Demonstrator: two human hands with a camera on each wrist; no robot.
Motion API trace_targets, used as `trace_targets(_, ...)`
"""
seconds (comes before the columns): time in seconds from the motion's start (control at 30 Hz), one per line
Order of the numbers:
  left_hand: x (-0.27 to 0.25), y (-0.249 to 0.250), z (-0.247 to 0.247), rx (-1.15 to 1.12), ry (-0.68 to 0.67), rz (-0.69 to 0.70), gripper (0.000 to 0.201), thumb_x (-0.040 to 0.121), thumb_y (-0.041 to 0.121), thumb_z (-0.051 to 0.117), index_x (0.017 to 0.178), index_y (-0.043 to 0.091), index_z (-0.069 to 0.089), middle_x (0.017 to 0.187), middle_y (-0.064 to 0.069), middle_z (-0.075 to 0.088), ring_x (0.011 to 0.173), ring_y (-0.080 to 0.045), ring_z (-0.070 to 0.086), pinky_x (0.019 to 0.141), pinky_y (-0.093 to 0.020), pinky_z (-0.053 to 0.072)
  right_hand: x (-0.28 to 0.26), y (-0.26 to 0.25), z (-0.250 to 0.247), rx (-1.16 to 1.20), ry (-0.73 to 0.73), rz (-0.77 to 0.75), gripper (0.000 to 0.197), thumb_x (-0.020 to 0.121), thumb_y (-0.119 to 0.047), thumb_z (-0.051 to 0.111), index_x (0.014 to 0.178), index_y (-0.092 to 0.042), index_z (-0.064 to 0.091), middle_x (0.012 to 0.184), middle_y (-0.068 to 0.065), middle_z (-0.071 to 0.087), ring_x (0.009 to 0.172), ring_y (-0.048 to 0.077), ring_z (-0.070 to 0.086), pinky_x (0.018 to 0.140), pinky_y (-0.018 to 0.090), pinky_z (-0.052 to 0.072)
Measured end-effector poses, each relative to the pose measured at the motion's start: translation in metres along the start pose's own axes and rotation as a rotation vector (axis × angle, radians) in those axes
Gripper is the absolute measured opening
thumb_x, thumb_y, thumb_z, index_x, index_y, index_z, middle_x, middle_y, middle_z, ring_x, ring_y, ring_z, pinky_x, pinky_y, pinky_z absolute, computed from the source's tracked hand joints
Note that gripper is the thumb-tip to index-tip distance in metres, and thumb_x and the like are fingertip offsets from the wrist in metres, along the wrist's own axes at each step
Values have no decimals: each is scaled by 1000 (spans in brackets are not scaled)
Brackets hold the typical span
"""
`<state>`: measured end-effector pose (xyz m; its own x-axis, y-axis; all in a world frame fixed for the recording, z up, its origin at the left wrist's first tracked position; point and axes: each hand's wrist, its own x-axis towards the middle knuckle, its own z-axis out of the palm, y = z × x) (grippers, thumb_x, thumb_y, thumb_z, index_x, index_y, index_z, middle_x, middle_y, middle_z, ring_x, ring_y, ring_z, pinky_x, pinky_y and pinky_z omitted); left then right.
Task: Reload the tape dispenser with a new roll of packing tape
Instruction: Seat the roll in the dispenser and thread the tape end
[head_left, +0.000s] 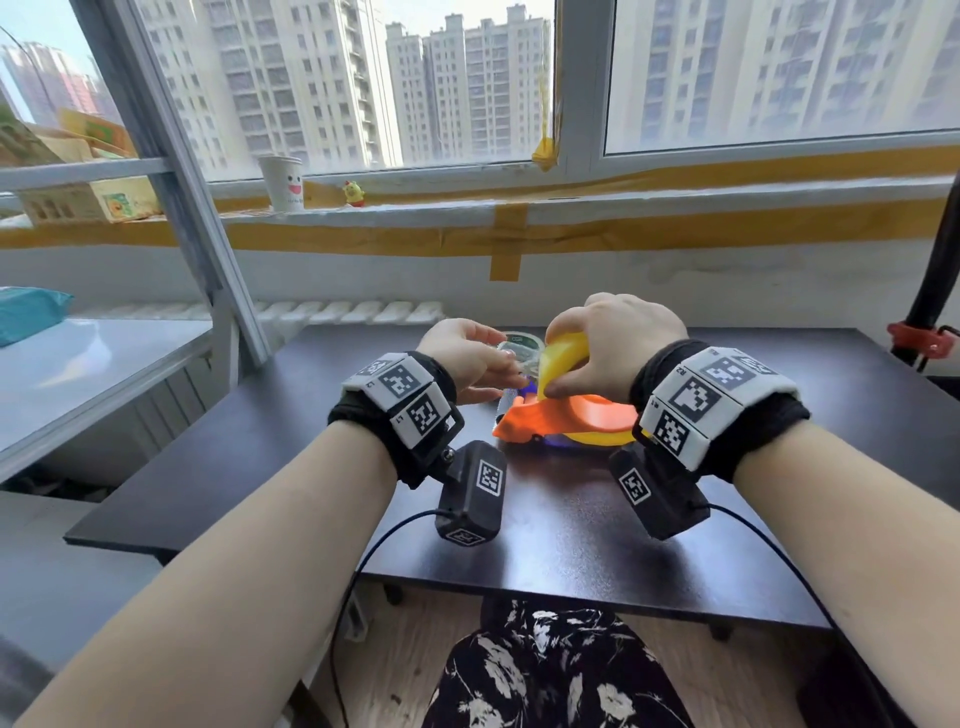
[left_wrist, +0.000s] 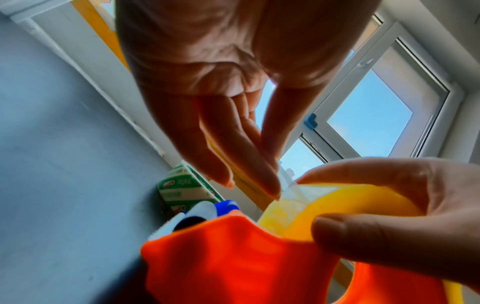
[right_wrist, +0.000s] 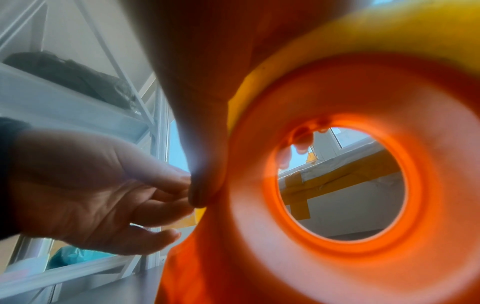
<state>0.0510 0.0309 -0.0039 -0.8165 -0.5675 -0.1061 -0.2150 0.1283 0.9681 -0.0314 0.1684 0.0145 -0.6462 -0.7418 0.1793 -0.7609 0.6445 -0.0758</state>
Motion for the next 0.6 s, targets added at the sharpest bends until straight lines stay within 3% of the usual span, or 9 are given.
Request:
trace_targets(0.07, 2, -1, -7, 34, 33, -38, 18, 90, 0, 54, 104, 10, 55, 62, -5, 69, 41, -5, 66, 49, -16, 52, 0, 3, -2, 23, -7, 13, 60, 67, -59, 70, 121, -39, 56, 121, 1, 56, 120, 25, 51, 95, 37, 42)
trace_targets(0.17, 0, -7, -15, 112, 12, -109, 14, 88, 0, 57, 87, 13, 61, 46, 2, 68, 42, -4, 66, 51, -15, 50, -1, 8, -4, 83, -7, 24, 58, 66, -56, 72, 119, -38, 58, 121, 1, 56, 119, 25, 52, 95, 37, 42)
trace_targets(0.3, -4, -7, -16, 184, 23, -145, 20, 87, -3, 58, 72, 11, 62, 54, -2, 67, 39, -5, 64, 47, -15, 51, -2, 10, -5, 91, -19, 13, 57, 66, -55, 72, 119, -38, 58, 124, -1, 56, 121, 24, 50, 98, 38, 41)
trace_targets(0.47, -5, -6, -19, 186, 26, -197, 17, 87, -2, 57, 74, 8, 60, 44, 0, 66, 40, -7, 66, 53, -22, 54, -3, 9, -5, 70, -11, 17, 56, 66, -55, 73, 117, -37, 58, 124, -1, 58, 122, 24, 50, 98, 38, 39)
trace_targets(0.6, -4, -7, -21, 63, 15, -247, 11, 90, 5, 53, 81, 6, 60, 51, -2, 71, 47, -10, 70, 54, -24, 59, -1, -1, -3, -5, -11, 1, 56, 66, -55, 72, 117, -38, 57, 123, -1, 58, 122, 24, 50, 96, 37, 40)
